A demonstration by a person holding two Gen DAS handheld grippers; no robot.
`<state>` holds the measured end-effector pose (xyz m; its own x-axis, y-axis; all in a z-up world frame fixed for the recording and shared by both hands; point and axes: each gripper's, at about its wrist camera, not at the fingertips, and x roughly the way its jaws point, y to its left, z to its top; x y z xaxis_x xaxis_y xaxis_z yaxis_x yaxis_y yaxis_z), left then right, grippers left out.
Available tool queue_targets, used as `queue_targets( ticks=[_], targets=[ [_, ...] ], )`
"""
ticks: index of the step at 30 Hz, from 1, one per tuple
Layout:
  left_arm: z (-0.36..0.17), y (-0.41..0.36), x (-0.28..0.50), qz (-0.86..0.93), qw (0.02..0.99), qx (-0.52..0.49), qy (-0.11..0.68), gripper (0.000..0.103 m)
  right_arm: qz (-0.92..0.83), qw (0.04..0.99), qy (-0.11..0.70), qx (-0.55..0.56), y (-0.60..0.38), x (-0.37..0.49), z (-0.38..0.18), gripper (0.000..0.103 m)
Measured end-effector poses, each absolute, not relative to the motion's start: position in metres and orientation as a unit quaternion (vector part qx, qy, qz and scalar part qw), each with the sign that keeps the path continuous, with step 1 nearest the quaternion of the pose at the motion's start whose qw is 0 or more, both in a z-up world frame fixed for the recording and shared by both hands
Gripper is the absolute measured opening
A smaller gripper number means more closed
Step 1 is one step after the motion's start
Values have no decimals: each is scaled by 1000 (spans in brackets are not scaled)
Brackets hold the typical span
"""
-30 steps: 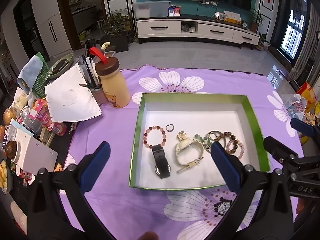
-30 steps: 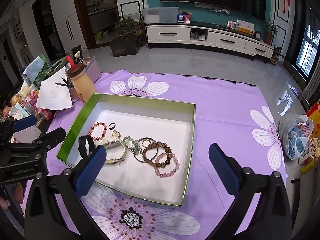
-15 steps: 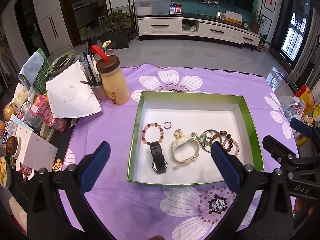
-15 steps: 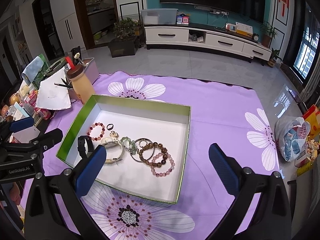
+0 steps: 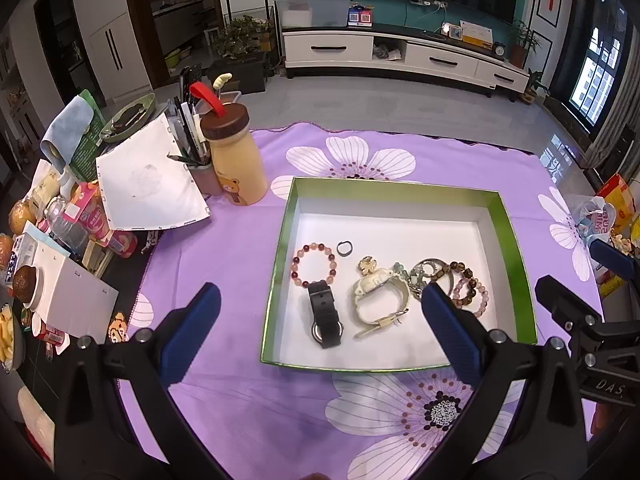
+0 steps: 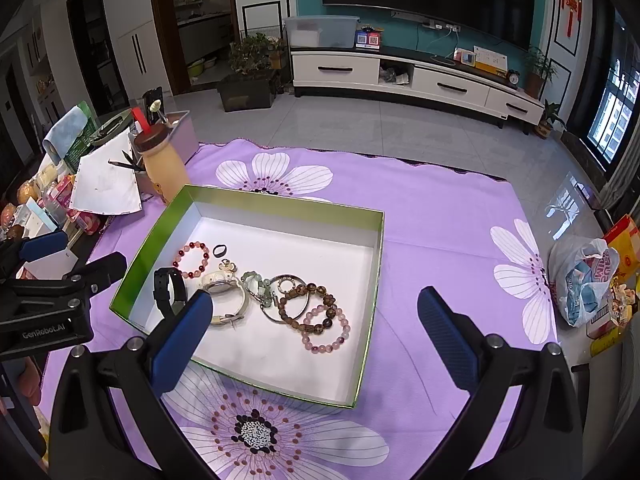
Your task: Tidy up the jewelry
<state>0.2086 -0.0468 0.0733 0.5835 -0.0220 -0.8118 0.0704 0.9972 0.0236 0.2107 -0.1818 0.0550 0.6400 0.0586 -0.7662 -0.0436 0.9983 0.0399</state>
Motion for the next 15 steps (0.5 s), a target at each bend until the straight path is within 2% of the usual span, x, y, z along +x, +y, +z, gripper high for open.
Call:
queue_targets(
  ticks=[15],
  targets=[
    [66, -46, 213, -10, 883, 32, 467, 101, 29, 904, 426, 9, -181, 212, 51, 102]
  ],
)
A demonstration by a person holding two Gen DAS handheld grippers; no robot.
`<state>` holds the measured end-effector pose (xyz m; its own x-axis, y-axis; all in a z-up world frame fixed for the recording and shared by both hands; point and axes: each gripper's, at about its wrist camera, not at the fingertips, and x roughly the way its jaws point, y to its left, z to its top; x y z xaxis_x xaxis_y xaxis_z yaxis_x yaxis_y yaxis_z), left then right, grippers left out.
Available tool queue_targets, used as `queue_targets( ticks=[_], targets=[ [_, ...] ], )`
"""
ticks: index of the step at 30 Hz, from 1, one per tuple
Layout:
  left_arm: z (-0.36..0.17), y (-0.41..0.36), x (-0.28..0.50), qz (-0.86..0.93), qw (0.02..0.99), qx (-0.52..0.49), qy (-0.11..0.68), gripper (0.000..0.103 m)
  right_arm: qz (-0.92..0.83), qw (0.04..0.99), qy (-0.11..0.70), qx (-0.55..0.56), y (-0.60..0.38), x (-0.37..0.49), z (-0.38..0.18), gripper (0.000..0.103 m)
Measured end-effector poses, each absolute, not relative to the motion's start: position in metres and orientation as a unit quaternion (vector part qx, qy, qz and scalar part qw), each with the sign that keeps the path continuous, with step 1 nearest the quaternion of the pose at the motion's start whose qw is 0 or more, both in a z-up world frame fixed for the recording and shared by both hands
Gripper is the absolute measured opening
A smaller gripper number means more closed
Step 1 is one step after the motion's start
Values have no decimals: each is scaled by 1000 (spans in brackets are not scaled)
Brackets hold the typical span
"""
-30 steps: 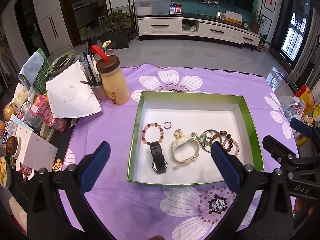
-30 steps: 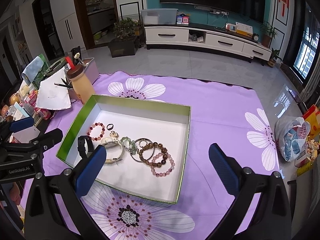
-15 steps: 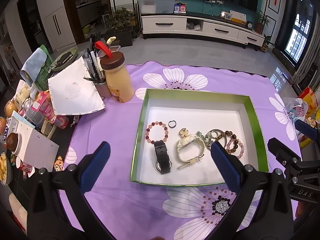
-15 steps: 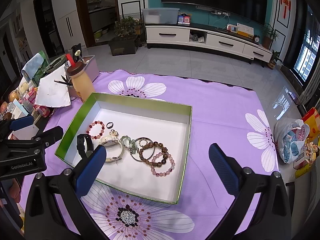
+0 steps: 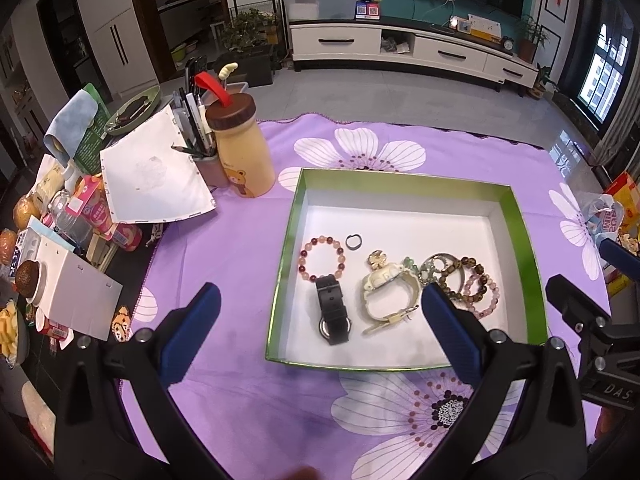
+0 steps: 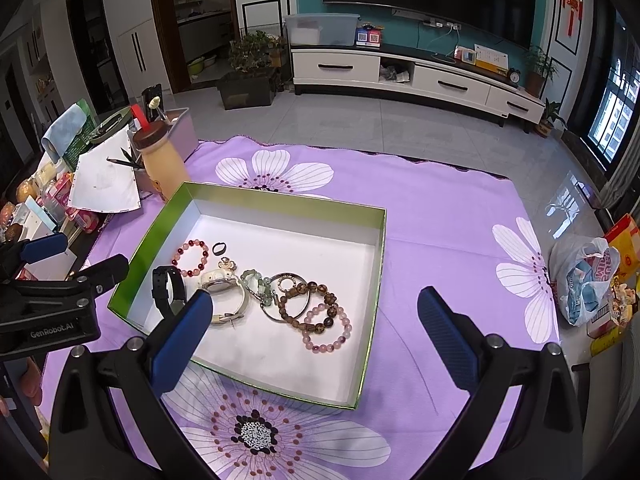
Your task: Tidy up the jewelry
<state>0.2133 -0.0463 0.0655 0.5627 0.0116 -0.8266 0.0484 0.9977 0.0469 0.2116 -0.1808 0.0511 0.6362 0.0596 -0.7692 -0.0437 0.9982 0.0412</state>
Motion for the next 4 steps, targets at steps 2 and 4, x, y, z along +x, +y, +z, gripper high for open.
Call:
queue_targets(
  ticks=[2, 4],
  targets=[
    [65, -46, 212, -9, 883, 32, 468, 101, 29, 904, 426, 9, -181, 212, 50, 102],
    [64, -46, 213, -11, 882, 31, 470, 101, 29, 904, 426, 9, -180, 211, 49, 102]
  ],
)
